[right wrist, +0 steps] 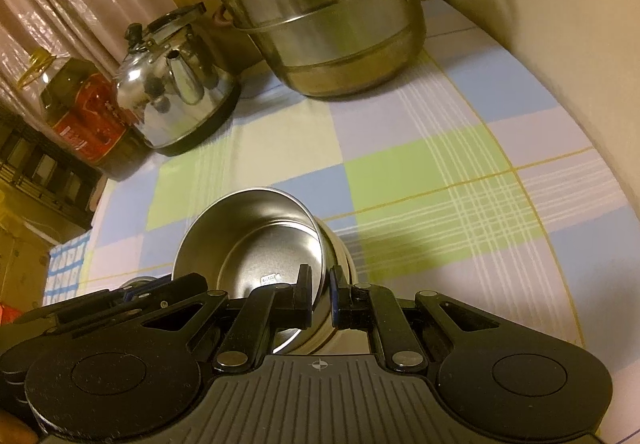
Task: Organize plates and bowls
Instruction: 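Lift the steel cup with the right tool and carry it over the bowl stack, then lower the steel cup into the cream bowls and open the right tool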
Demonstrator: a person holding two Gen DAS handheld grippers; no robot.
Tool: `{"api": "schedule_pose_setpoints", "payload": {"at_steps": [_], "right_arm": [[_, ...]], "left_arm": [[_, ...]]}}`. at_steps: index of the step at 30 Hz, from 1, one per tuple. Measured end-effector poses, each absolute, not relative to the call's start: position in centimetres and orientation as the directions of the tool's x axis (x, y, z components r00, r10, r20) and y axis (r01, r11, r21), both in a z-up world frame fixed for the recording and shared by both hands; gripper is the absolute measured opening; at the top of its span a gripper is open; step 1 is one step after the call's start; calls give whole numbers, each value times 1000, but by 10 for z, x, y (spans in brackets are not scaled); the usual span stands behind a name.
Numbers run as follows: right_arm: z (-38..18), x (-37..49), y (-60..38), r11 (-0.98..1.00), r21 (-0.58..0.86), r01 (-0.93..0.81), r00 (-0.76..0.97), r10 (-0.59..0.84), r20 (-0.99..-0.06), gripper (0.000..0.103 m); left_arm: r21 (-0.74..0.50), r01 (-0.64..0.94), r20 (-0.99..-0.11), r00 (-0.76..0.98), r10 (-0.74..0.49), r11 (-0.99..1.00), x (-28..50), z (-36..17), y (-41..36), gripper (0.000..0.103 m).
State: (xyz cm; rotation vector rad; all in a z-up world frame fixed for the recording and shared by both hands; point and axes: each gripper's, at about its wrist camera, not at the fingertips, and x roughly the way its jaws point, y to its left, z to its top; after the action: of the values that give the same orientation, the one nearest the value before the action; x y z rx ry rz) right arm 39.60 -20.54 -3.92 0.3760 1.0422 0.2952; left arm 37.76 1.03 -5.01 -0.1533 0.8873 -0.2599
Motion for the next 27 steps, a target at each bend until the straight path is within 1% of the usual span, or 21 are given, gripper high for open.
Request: {"api": "schedule_pose_setpoints", "payload": {"at_steps": [9, 15, 17, 18, 19, 20, 22, 24, 27], "right_arm": [[-39, 397, -206, 895, 445, -39, 485, 406, -774, 9], [-32, 386, -209, 891, 453, -36, 515, 405, -756, 11], [-28, 381, -209, 892, 449, -50, 529, 405, -746, 21], [-25, 378, -209, 892, 449, -57, 536, 406, -740, 37], [-23, 373, -210, 890, 450, -65, 546, 409, -731, 51], [-20, 369, -211, 889, 453, -71, 554, 413, -723, 53], [-15, 358, -213, 883, 460, -88, 554, 427, -715, 54], [-12, 347, -215, 878, 468, -101, 554, 440, -707, 54], [-6, 326, -220, 869, 480, -118, 554, 459, -695, 55]], "left_arm": [[-241, 160, -749, 597, -288, 957, 382, -51, 13, 12], [-228, 148, -728, 631, -269, 962, 370, -39, 14, 13], [-224, 145, -716, 646, -264, 964, 362, -32, 14, 15], [-219, 141, -713, 653, -257, 966, 358, -29, 14, 16], [-213, 136, -710, 659, -249, 968, 352, -25, 13, 16], [-213, 132, -709, 660, -246, 968, 346, -22, 13, 16], [-223, 129, -708, 660, -251, 966, 334, -16, 12, 17], [-223, 124, -703, 666, -248, 967, 318, -10, 11, 23], [-213, 111, -701, 674, -231, 971, 295, -5, 8, 24]]}}
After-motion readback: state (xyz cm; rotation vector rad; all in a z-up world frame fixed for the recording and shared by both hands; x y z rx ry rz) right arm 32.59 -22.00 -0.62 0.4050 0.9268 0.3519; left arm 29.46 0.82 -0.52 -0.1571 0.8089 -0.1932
